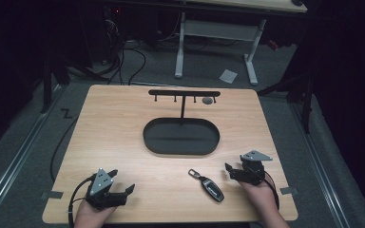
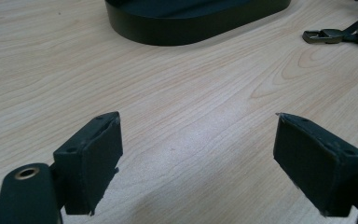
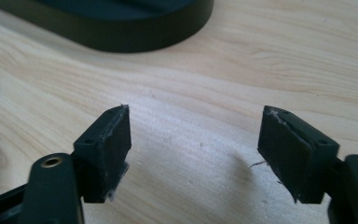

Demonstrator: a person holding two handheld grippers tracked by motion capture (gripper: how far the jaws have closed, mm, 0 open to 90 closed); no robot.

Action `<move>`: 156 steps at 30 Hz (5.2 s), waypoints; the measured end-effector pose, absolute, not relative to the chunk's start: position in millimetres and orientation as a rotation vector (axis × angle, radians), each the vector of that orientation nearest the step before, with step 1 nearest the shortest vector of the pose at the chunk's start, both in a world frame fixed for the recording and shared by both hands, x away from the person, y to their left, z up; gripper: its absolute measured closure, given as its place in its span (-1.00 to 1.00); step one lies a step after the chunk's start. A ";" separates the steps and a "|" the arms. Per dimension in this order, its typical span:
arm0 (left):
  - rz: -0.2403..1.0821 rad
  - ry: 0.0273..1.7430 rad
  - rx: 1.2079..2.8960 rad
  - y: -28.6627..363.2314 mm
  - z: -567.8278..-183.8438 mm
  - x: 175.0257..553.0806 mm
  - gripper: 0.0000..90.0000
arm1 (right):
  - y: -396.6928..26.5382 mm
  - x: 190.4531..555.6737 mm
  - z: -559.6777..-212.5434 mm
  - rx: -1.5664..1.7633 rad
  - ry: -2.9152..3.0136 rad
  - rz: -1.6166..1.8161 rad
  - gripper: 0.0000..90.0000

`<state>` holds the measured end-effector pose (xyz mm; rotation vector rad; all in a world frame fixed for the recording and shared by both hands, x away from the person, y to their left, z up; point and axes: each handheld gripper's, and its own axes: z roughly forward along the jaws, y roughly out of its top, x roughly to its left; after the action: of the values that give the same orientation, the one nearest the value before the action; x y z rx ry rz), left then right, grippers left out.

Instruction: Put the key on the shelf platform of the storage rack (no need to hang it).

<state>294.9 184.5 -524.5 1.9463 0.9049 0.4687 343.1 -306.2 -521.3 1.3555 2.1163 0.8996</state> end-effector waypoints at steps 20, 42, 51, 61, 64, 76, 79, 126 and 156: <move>0.443 0.889 1.919 188.8 -522.2 295.2 -0.64 | -278.7 356.1 -501.2 1.336 2.402 0.564 -0.59; 0.443 0.865 1.929 187.2 -520.7 295.5 -0.64 | -258.2 352.0 -475.6 1.222 2.704 0.111 -0.46; 0.438 0.858 1.929 186.2 -520.0 295.5 -0.64 | -232.3 338.0 -459.0 1.182 2.754 0.109 -0.54; 0.441 0.856 1.924 186.2 -519.5 295.5 -0.64 | -192.1 328.3 -474.6 1.119 2.855 0.100 -0.46; 0.439 0.857 1.923 187.0 -519.4 295.6 -0.64 | -187.4 329.8 -481.5 1.125 2.859 0.070 -0.37; 0.437 0.859 1.922 186.3 -519.8 295.6 -0.64 | -186.5 334.5 -486.2 0.995 2.888 0.025 0.05; 0.435 0.861 1.926 186.5 -520.2 296.0 -0.64 | -189.2 337.4 -486.2 1.052 2.885 0.023 -0.04; 0.435 0.864 1.924 187.1 -520.3 293.9 -0.64 | -180.2 345.8 -490.6 1.068 2.938 -0.004 0.08; 0.431 0.864 1.922 188.4 -519.8 294.9 -0.64 | -192.2 367.1 -434.6 1.118 2.861 0.053 0.09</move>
<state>294.9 188.4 -519.8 1.9222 0.8640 0.4309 367.1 -192.2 -434.6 1.1184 2.8609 0.0532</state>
